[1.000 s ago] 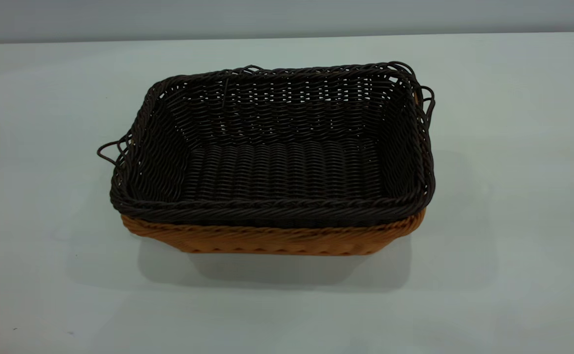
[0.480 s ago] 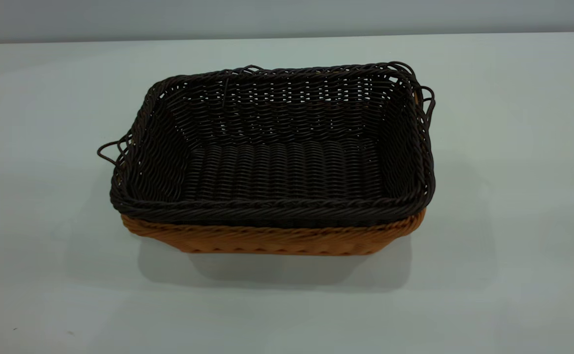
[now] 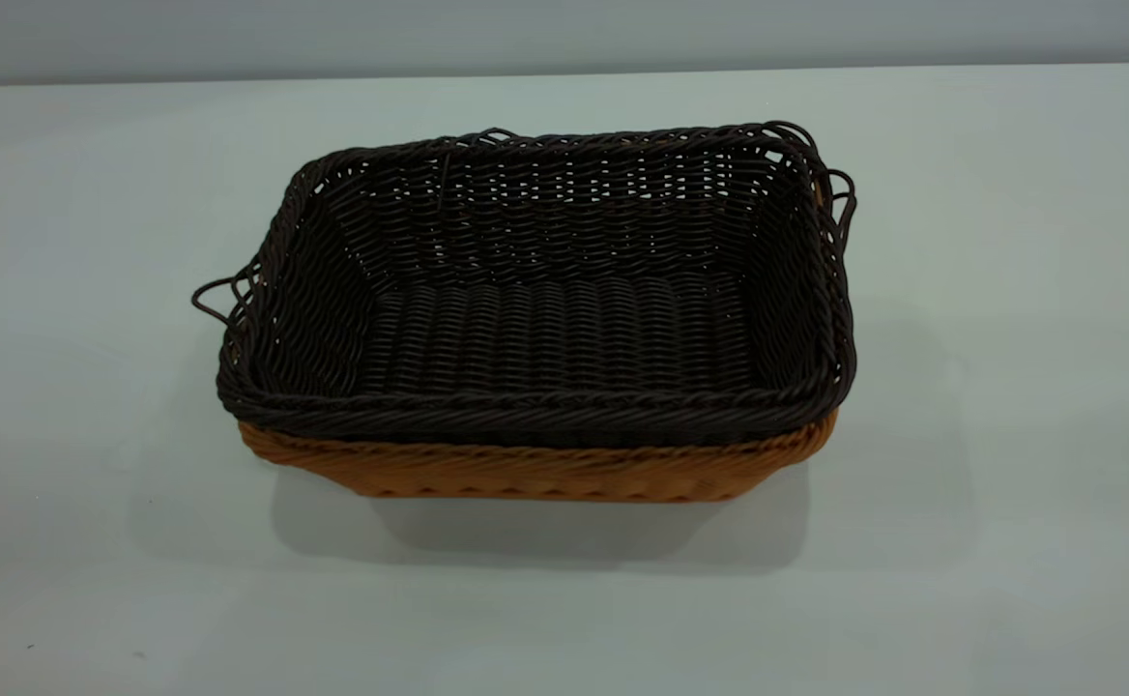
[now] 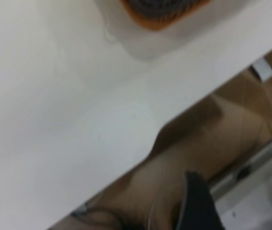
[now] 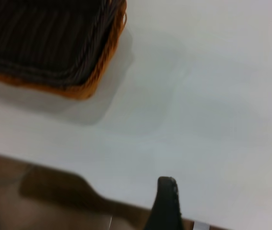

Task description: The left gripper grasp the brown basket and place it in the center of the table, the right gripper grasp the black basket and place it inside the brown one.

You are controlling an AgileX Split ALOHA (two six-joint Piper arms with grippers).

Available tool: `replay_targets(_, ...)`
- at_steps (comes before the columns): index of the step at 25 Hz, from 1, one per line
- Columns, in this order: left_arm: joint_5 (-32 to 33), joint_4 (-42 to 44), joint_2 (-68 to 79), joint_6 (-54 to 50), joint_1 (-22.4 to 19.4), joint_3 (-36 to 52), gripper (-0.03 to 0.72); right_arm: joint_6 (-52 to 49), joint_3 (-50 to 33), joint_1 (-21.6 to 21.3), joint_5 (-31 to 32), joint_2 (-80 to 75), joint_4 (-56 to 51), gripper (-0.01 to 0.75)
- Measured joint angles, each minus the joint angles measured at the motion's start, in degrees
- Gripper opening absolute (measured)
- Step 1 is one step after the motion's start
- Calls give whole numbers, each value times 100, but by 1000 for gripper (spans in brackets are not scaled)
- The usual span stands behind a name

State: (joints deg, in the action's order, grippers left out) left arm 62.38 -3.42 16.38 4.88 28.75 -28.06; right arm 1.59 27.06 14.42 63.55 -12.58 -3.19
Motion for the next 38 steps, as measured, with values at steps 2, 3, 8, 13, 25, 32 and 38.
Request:
replay_targets(2,11,-4,-341,0,0,0,419,0,0,-338,-1,213,-4,548)
replay_targets(3,17,-4,-517,0,0,0,419,0,0,-504,-1,361,-4,548)
replay_targets(8,78,-7,-1075,0,-357,0,419,0,0,-995,19,1272,2,548)
replay_targets(13,84,-7,-1202,0,-1383,0,419,0,0,-1000,65,1352,2,548)
replay_targets(25,116,-7,-1748,0,-2745,0,419,0,0,-1000,65,1352,2,548)
replay_targets(32,116,-7,-1748,0,-2745,0,419,0,0,-1000,65,1352,2,548)
replay_targets(38,116,-7,-1748,0,-2745,0,419,0,0,-1000,65,1352,2,548)
